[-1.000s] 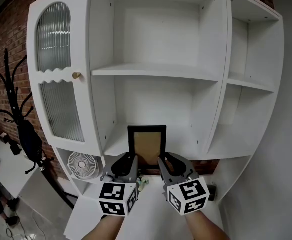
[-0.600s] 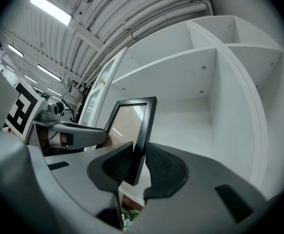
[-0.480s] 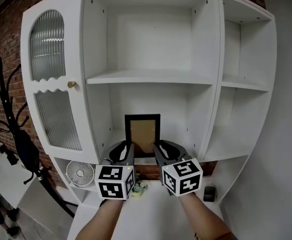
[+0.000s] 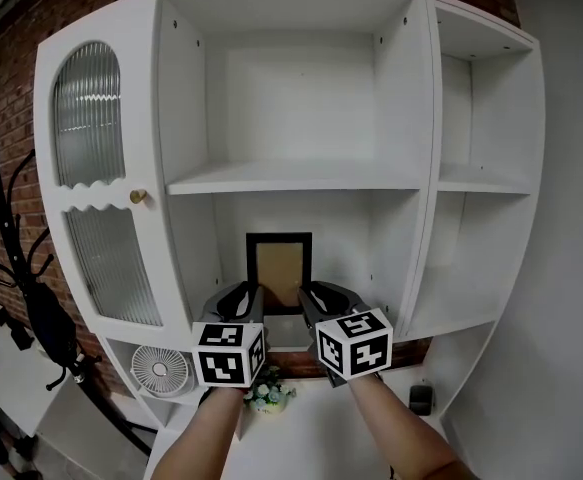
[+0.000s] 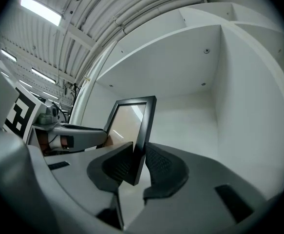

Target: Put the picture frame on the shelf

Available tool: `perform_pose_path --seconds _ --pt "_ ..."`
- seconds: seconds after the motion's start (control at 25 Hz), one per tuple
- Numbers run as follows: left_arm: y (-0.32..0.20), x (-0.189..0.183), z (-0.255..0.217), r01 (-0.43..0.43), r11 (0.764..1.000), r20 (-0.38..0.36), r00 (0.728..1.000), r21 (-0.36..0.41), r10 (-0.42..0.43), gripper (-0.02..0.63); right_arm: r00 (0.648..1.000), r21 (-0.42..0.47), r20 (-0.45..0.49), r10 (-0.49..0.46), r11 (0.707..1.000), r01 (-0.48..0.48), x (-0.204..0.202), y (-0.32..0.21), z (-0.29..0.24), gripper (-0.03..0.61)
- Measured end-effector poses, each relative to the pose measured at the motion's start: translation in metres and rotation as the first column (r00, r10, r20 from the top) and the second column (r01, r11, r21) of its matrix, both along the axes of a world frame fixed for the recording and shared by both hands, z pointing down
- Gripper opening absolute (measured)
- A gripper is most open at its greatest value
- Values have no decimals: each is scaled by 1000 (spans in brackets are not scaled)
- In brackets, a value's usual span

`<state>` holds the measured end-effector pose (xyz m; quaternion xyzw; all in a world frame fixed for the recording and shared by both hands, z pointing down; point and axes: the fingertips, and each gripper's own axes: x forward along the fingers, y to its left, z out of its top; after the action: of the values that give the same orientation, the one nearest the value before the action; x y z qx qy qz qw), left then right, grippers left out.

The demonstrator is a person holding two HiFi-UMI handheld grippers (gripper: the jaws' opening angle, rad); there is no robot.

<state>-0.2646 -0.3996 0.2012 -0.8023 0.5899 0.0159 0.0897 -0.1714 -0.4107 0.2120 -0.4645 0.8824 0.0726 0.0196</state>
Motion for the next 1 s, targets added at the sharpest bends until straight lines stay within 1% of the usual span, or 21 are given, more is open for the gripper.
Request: perform_pose_path --seconds 0.2,0.32,0.48,0.6,0.72,0.92,1.0 --pt "-23 -1 -18 0 1000 11 1000 -5 0 83 999 2 -27 20 1000 -20 -2 -24 -18 92" --pt "-36 -1 -21 0 1000 11 1000 -21 0 83 999 -9 -42 31 999 -31 -2 -38 -20 92" --pt "-55 0 -14 -3 999 23 1000 -53 4 83 996 -21 -85 39 999 -41 -3 -57 -16 92" --pt "-71 -1 -3 -3 996 31 999 -89 6 84 990 -28 -131 46 998 -50 -4 -72 -11 92" --pt "-89 0 5 -2 992 40 999 -124 7 84 986 -36 -157 59 997 -65 -4 -87 -7 92" --pt "-114 0 9 12 988 88 996 -155 2 84 980 -59 -187 69 995 -82 -5 -110 2 95" --pt "-126 0 13 16 983 118 993 -181 6 84 971 -58 -223 86 993 -101 -5 -122 7 98"
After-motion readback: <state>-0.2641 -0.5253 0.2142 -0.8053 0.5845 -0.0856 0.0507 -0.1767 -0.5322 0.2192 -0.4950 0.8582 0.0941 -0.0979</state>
